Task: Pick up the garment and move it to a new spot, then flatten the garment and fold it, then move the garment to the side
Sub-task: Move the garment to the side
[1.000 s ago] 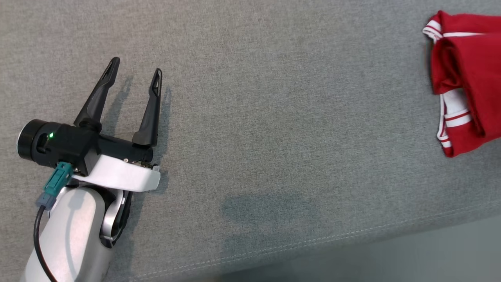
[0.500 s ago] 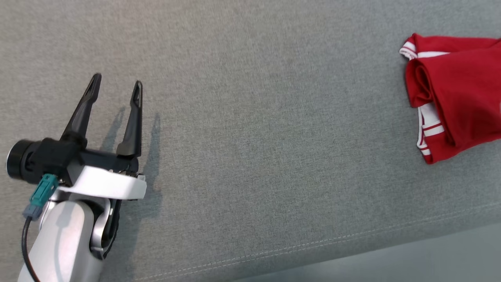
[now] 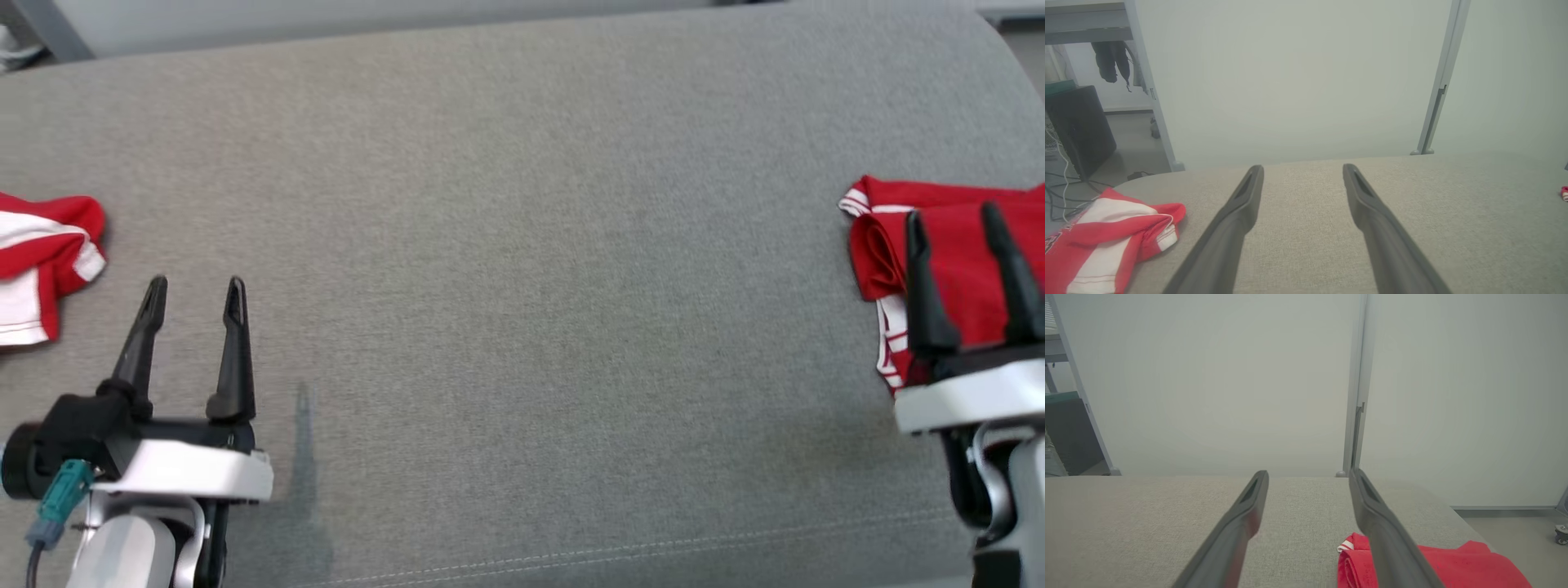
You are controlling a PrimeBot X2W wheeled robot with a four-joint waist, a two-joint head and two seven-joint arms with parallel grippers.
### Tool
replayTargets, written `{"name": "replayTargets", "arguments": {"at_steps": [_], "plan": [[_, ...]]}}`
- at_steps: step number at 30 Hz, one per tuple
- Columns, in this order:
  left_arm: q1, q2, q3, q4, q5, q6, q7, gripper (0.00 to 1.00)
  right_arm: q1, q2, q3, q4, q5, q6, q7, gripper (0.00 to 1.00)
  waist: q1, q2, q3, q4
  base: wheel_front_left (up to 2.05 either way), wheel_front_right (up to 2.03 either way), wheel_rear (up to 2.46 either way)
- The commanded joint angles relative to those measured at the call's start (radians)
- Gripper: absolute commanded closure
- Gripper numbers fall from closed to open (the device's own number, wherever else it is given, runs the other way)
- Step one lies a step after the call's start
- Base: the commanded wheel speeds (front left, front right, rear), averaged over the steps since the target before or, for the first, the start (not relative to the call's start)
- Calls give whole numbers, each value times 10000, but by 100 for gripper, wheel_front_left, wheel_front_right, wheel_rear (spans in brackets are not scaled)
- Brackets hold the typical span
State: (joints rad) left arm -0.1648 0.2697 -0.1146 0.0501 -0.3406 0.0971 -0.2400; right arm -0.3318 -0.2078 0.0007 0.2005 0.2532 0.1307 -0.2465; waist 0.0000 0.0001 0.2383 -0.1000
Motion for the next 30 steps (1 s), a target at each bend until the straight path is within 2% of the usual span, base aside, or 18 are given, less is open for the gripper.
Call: {"name": "replayTargets", "arguments": {"at_steps": [1, 15, 21, 30], "plan": [[27, 178, 407, -120, -83, 55, -85, 0, 309, 16, 55, -399, -171, 0, 57, 0, 0, -1, -510, 410, 0, 0, 0], [1948, -427, 846, 127, -170, 214, -213, 0, 3647, 1115, -825, -1847, -903, 0, 560, 0, 0, -1, -2108, 1212, 0, 0, 0], [2219, -476, 755, 63, 2, 110, -216, 0, 4228, 1427, -901, -2223, -1165, 0, 695, 0, 0, -1, -2363, 1299, 0, 0, 0], [2034, -289, 369, 257, 284, -155, -138, 0, 4340, 1540, -848, -2344, -1285, 0, 781, 0, 0, -1, -2393, 1261, 0, 0, 0]]}}
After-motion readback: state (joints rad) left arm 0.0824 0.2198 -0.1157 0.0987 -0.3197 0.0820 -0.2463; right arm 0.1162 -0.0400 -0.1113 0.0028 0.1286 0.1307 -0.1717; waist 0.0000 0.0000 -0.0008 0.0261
